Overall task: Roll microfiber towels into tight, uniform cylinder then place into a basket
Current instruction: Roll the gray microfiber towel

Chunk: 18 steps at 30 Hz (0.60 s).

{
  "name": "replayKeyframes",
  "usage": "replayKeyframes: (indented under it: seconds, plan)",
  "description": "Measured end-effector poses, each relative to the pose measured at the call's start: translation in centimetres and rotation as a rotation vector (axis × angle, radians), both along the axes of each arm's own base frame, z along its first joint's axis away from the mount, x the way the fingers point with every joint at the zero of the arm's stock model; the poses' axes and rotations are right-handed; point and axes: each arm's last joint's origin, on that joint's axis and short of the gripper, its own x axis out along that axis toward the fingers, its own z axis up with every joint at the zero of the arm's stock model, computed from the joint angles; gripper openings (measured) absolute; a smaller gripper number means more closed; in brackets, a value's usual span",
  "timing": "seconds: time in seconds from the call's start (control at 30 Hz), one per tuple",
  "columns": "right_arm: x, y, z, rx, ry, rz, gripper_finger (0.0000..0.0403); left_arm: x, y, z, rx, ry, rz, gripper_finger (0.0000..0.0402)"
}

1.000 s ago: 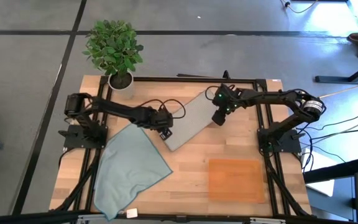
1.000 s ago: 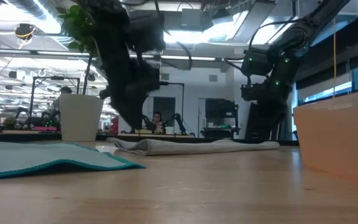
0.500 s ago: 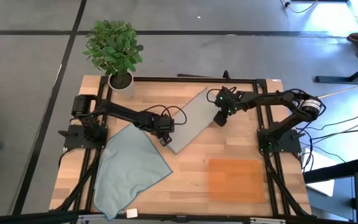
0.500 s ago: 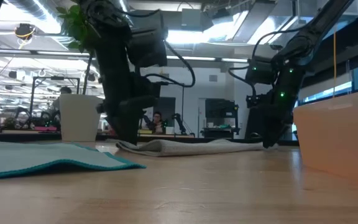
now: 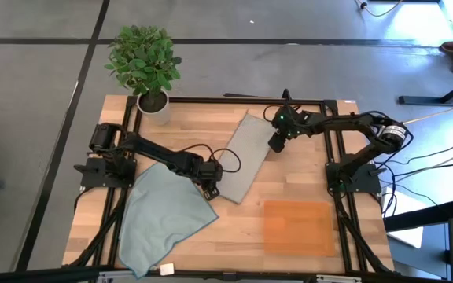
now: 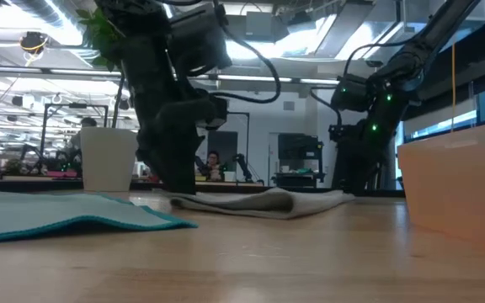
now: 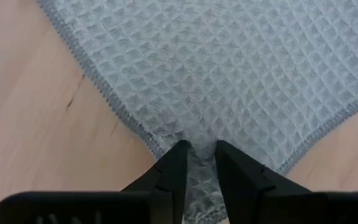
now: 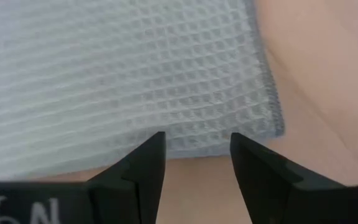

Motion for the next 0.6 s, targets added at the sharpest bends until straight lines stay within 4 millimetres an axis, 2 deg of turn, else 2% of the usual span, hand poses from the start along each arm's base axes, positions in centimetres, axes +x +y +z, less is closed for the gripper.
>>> replayKeyframes:
  seconds: [0.13, 0.23, 0.33, 0.6]
  plan:
    - [0.2, 0.4, 2.1, 0.085, -0.027, 0.051, 0.0181, -0.2, 0.9, 2.2, 0.031, -0.055, -0.007, 0.0080]
    - [0.1, 0.9, 2.7, 0.146, -0.022, 0.083, 0.0181, -0.6, 1.6, 3.0, 0.084, -0.055, 0.007, 0.0080]
    - [0.1, 1.2, 2.5, 0.160, -0.002, 0.091, 0.0181, -0.8, 1.9, 2.8, 0.097, -0.036, -0.004, 0.0080]
    - [0.5, 0.8, 0.5, 0.127, 0.020, 0.072, 0.0181, -1.1, 1.2, -0.1, 0.073, 0.052, -0.017, 0.0080]
